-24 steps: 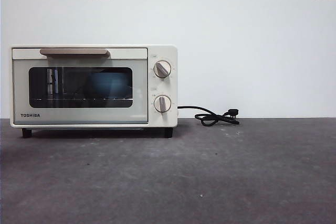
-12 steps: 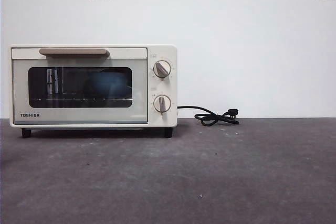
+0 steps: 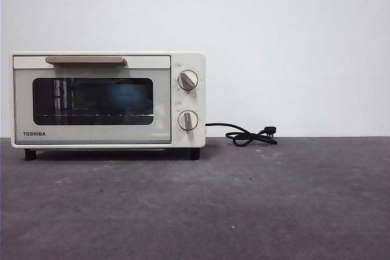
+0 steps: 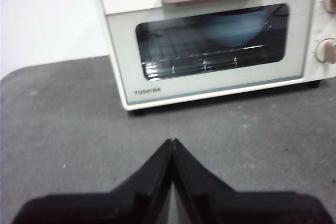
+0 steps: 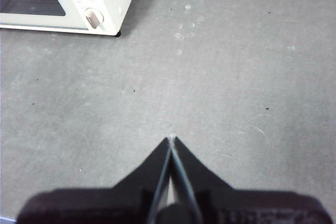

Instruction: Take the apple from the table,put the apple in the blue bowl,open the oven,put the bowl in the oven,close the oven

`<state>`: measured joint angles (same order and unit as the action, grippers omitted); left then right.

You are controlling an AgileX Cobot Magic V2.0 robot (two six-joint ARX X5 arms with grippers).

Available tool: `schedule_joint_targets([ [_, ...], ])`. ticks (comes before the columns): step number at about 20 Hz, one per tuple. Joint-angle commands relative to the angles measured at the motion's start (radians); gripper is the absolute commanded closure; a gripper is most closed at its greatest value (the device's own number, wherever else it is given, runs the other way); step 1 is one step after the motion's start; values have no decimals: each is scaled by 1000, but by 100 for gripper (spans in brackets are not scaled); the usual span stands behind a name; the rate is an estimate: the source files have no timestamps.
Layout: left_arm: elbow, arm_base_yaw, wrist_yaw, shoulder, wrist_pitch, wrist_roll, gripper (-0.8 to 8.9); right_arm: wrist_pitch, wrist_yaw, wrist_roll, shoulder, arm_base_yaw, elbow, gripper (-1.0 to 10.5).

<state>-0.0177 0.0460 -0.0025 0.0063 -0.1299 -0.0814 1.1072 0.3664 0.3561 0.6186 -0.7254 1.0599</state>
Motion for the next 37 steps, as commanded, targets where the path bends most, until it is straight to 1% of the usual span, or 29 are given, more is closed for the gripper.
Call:
schedule_joint_targets([
  [1,11,-2,-9,-2,-40,41,817,-6,1,8,0,-1,-10,946],
  [22,10,-2,-17,27,-34,41,817,-3,0,7,0,-1,-10,946],
  [23,10,-2,-16,27,-34,41,817,-6,18,-28,-1,2,-10,946],
  [24,10,-2,-16,27,-34,41,817,-17,64,-62,-2,17,-10,946],
  [25,10,-2,-16,27,-34,41,817,-42,100,-121,-2,38,-14,946],
  [26,10,-2,-16,27,-34,41,817,-97,101,-209,-5,71,-32,946],
  [27,10,-2,-16,27,-34,41,817,-176,69,-307,-19,116,-64,946],
  [28,10,-2,-16,27,-34,41,817,-279,-7,-382,-40,164,-115,946],
  [29,10,-2,-17,27,-34,41,817,-398,-108,-437,-74,218,-183,946],
  [30,10,-2,-16,27,-34,41,817,-525,-205,-472,-113,273,-264,946],
  [31,10,-2,-16,27,-34,41,817,-643,-277,-497,-154,325,-350,946],
  [32,10,-2,-17,27,-34,41,817,-740,-318,-510,-196,373,-435,946],
  [33,10,-2,-17,27,-34,41,817,-816,-336,-514,-238,415,-514,946],
  [34,10,-2,-16,27,-34,41,817,-874,-336,-513,-279,451,-587,946],
  [35,10,-2,-16,27,-34,41,817,-908,-335,-515,-322,483,-653,946],
  [37,10,-2,-16,27,-34,41,817,-938,-331,-520,-374,517,-730,946],
])
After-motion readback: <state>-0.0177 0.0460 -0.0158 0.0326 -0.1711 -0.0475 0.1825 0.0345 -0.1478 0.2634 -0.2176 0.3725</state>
